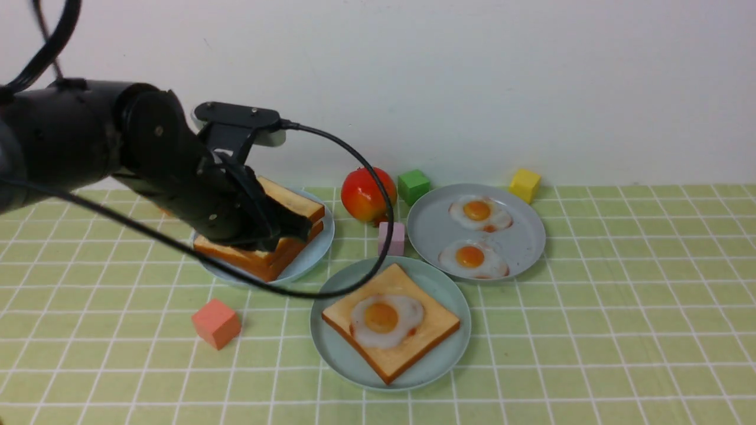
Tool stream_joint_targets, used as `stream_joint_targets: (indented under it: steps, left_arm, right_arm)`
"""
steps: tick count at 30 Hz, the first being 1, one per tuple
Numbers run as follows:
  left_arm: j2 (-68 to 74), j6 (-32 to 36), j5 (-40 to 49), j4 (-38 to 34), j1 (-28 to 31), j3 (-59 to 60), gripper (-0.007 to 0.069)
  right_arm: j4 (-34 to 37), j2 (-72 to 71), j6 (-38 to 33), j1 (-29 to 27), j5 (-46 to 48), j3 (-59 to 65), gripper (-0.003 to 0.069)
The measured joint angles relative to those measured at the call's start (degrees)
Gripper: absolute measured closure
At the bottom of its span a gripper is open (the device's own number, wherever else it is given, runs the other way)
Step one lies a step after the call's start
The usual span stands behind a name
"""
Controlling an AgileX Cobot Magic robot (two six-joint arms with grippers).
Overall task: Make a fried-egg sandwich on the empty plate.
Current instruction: Use the left arm to grab a slice of bread
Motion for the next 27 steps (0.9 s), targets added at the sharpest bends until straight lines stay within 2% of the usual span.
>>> stream_joint_targets:
  steps: [2,5,7,10,11,12,16,23,27]
  left_arm:
    - [5.4,1.3,0.7,0.0,1.8,-5.7,0.0627]
    - [10.4,3.7,2.5,0.6,2.8,-10.8,0.0573]
    - [12.3,5.5,3.1,1.4,3.0,-12.5,0.0519]
    - [15.6,10.8,1.7,2.1,3.1,-14.6,0.0362]
    - [15.7,11.0,1.7,2.2,3.1,-14.6,0.0354]
    - [16.4,12.4,0.1,2.6,3.1,-14.8,0.0301]
    - [18.4,14.1,-3.3,4.8,3.1,-14.8,0.0216]
    - [21.6,14.5,-4.8,6.0,3.1,-15.1,0.0209]
    - [22.3,14.3,-4.8,6.1,3.1,-15.5,0.0255]
  right_arm:
    - [0.0,-1.1,-0.1,0.1,0.4,0.0,0.0656]
    - [0.0,-1.3,-0.2,0.1,0.7,0.0,0.0656]
    - [0.0,-1.3,-0.2,0.1,0.8,0.0,0.0655]
    - [0.3,-1.3,-0.2,0.1,1.2,0.0,0.0653]
    - [0.3,-1.3,-0.2,0.1,1.2,0.0,0.0653]
    - [0.3,-1.3,-0.2,0.1,1.5,0.0,0.0652]
    - [0.5,-1.3,-0.2,0.1,2.2,0.0,0.0652]
    - [1.0,-1.3,-0.2,0.1,2.9,0.0,0.0647]
    - [2.6,-1.3,-0.2,0.1,3.0,0.0,0.0645]
